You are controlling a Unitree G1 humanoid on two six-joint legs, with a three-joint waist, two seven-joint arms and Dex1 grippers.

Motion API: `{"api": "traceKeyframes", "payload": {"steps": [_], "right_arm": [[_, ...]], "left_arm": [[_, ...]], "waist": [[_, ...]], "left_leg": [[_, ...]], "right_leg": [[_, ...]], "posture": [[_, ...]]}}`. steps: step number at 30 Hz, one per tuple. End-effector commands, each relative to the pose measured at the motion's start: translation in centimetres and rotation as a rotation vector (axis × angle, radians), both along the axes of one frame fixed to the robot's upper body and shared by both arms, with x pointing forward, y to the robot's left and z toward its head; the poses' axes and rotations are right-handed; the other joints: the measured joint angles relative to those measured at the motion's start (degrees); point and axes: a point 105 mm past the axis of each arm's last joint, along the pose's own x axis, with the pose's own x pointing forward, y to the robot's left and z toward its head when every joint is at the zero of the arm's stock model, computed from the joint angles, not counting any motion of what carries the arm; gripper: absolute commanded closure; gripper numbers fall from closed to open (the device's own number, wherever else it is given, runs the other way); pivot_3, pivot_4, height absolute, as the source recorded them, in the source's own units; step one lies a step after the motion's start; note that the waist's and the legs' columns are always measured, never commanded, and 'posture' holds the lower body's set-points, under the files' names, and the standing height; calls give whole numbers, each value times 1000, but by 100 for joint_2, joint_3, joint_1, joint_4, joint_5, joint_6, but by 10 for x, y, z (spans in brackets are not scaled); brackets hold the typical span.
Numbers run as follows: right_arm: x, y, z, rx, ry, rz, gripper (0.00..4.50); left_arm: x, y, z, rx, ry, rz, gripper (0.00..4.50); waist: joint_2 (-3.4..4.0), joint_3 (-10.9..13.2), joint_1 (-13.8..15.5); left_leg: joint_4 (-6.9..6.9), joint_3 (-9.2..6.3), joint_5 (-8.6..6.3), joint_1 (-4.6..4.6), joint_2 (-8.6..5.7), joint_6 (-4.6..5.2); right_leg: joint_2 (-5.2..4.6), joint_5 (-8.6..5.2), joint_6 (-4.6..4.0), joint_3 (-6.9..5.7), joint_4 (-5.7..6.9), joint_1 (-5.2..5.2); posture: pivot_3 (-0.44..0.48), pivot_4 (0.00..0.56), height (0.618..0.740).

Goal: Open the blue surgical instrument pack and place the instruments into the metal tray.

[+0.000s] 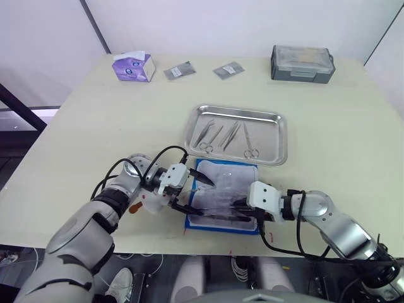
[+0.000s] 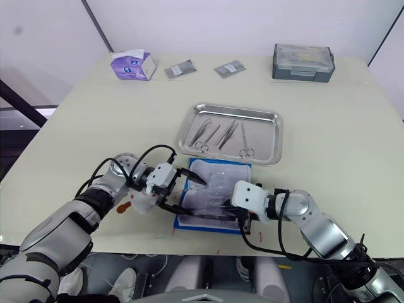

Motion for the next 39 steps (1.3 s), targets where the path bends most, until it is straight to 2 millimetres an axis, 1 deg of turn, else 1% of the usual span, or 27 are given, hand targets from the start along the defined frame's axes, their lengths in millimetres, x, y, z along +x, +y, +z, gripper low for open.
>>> {"api": "traceKeyframes", "payload": {"steps": [1,5,12,15,19,22,27,32,36,39], "right_arm": [[-1,-6,-4,-31,6,-3,4456],[-2,-11,1,-36,-10,6,4456],[-3,-15,26,-99,-132,88,4456],[-4,-15,33,-119,-161,106,4456],[-3,-17,38,-140,-189,116,4456],[-4,-22,42,-176,-213,127,4456],[-6,-35,48,-206,-221,111,4456],[-8,-54,49,-234,-213,76,4456],[-13,-76,50,-269,-203,47,4456],[-15,-95,51,-298,-193,10,4456]], "left_arm": [[-16,15,-26,116,90,-28,0],[-16,15,-26,117,91,-28,0],[-16,15,-26,117,92,-28,0],[-16,16,-26,119,92,-28,0],[-16,15,-26,119,92,-29,0],[-16,15,-26,118,92,-30,0],[-16,15,-26,118,93,-30,0],[-15,14,-26,117,92,-29,0],[-15,14,-26,116,93,-29,0],[-15,13,-27,117,94,-28,0]], "waist": [[0,0,0],[-1,-1,1],[0,-1,2],[0,-1,1],[0,-1,2],[0,-1,2],[0,0,2],[-1,0,6],[-1,0,7],[-1,0,10]], "left_leg": [[0,1,0,0,0,0],[0,0,0,0,0,0],[1,0,0,0,0,0],[0,-2,0,0,0,0],[1,-2,0,0,0,0],[1,-2,0,0,0,0],[1,-1,0,0,0,0],[1,0,0,-1,0,0],[2,3,0,0,0,0],[1,7,0,7,0,0]], "right_leg": [[0,0,0,0,0,0],[0,0,0,0,0,0],[-1,0,0,1,0,0],[0,0,0,-1,0,1],[0,0,0,-1,-1,1],[-1,0,0,-1,0,1],[-1,0,0,0,0,1],[-1,0,0,0,0,1],[-2,0,0,0,0,3],[-1,0,0,-3,-2,14]], "posture": [[0,150,740],[0,150,740],[0,150,740],[0,150,740],[0,150,740],[0,150,740],[0,150,740],[0,150,740],[0,150,740],[0,150,740]]}}
